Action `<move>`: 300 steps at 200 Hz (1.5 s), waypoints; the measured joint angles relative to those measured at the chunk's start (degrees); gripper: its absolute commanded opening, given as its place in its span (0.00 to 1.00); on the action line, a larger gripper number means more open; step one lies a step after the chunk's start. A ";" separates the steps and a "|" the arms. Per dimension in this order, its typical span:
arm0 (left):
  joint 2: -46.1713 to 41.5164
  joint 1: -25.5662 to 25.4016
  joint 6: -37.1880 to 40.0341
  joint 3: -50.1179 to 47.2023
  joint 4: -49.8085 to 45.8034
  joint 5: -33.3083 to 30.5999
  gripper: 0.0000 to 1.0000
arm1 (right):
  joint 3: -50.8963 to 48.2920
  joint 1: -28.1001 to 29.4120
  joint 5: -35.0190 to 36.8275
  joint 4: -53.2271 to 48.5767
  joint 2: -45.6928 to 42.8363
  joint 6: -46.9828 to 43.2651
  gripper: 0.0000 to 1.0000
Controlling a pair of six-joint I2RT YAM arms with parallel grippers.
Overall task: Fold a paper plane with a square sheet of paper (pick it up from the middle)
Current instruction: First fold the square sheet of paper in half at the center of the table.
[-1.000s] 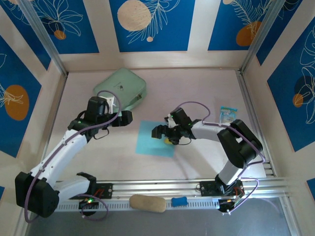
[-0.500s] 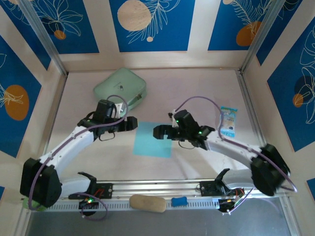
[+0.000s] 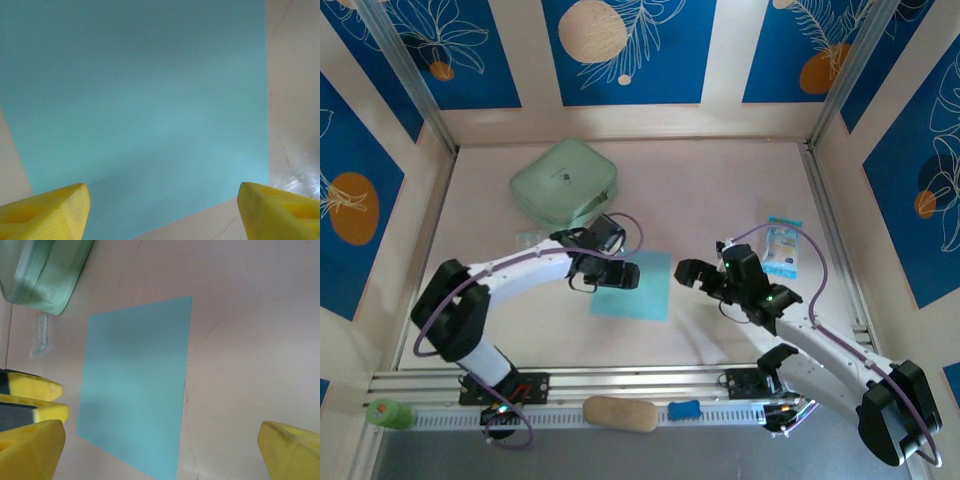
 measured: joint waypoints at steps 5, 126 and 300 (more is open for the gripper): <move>0.87 -0.48 -0.28 0.70 -0.48 -0.48 0.77 | 0.00 0.00 -0.22 -0.24 -0.02 0.11 0.99; 13.53 -6.49 -11.37 10.64 -7.06 -7.74 0.81 | -3.10 -5.38 -8.74 -11.23 -12.59 -0.33 0.99; 23.85 -5.46 -13.05 21.75 -13.57 -13.38 0.86 | -5.25 -10.12 -17.55 -8.94 -9.38 -3.21 0.99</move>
